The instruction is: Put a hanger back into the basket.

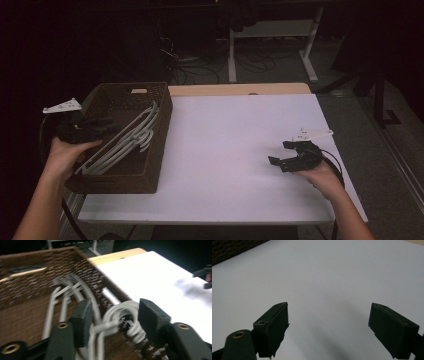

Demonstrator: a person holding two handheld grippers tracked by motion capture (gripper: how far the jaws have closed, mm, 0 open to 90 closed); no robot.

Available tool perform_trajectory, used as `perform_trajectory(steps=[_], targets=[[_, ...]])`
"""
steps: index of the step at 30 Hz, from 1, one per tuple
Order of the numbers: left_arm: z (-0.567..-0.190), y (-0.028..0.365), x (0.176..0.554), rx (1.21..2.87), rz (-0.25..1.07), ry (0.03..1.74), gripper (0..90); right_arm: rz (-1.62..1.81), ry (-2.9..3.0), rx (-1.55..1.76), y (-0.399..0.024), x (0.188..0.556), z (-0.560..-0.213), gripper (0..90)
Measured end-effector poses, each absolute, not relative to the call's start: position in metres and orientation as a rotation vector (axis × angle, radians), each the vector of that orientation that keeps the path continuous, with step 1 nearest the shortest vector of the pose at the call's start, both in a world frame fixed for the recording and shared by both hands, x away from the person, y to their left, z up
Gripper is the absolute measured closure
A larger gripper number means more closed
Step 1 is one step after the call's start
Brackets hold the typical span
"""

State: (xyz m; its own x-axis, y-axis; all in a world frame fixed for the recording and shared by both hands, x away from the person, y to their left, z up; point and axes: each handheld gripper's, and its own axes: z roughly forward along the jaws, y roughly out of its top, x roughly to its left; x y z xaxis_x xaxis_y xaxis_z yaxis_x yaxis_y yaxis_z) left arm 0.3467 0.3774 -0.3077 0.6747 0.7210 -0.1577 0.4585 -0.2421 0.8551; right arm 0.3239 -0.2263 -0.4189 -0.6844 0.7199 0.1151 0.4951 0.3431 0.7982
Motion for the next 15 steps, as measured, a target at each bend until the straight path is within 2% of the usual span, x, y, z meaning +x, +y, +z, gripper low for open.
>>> perform_trajectory(steps=[11,15], targets=[[-0.312,0.300,0.341,1.918,0.291,0.722,17.0,1.341,2.340,1.056,-0.226,0.317,-0.401,12.8],[-0.321,0.285,0.338,1.934,0.284,0.663,7.8,1.404,2.324,0.995,-0.223,0.311,-0.382,6.7]])
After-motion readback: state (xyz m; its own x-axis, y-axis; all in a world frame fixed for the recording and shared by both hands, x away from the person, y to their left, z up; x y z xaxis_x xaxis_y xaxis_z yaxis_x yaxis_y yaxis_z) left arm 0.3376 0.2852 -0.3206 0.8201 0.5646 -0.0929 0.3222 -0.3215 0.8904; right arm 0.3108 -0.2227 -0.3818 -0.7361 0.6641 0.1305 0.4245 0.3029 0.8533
